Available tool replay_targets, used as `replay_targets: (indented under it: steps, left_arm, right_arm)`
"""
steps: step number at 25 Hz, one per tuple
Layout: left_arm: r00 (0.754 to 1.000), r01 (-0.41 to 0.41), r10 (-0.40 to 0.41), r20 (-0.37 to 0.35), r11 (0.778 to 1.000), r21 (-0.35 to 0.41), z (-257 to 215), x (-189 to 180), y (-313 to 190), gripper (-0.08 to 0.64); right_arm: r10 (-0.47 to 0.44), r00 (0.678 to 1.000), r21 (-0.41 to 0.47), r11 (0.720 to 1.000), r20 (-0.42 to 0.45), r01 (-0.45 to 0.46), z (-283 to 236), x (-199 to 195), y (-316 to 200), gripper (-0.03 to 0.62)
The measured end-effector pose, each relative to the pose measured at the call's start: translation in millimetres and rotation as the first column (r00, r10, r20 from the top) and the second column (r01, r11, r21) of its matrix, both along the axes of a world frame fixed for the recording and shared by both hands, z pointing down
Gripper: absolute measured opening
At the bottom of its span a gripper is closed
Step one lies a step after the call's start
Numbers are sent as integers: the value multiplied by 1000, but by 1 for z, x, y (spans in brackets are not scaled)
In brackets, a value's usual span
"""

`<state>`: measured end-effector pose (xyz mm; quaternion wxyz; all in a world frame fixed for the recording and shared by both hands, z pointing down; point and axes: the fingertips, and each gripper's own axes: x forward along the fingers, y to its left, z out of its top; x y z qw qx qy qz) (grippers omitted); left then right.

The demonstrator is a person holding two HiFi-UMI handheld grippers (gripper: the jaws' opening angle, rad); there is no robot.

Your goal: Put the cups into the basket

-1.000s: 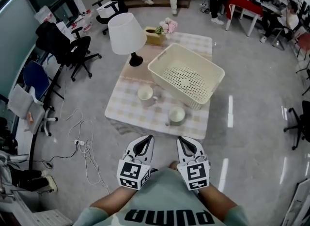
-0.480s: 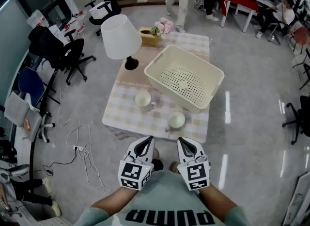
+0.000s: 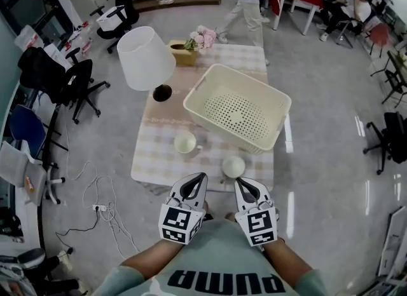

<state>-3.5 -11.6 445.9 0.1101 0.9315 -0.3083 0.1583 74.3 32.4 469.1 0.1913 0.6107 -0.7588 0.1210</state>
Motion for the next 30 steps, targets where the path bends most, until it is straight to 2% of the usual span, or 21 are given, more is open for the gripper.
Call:
replay_targets:
  steps: [7, 8, 10, 11, 18, 23, 30]
  left_arm:
    - [997, -74, 74, -4, 997, -22, 11, 5, -27, 0]
    - [996, -84, 84, -4, 996, -26, 13, 5, -31, 0]
    - [994, -105, 105, -4, 994, -32, 18, 5, -37, 0]
    - [993, -117, 117, -1, 993, -33, 20, 5, -40, 0]
    - [979, -199, 200, 43, 980, -20, 41, 2, -56, 0]
    - [969, -232, 234, 75, 972, -33, 64, 0, -62, 0]
    - [962, -243, 250, 110, 967, -77, 86, 2, -63, 0]
  right_arm:
    - [39, 999, -51, 998, -21, -40, 13, 3, -19, 18]
    - [48, 999, -60, 997, -21, -49, 15, 4, -22, 31]
    - [66, 998, -87, 994, -17, -68, 21, 6, -26, 122]
    - [76, 997, -103, 992, -18, -77, 25, 6, -27, 146]
    - [159, 987, -192, 968, -16, -159, 53, 10, -35, 287]
    - [209, 978, -249, 947, -8, -204, 70, 14, -38, 334]
    - [218, 976, -298, 931, -17, -213, 88, 16, -47, 367]
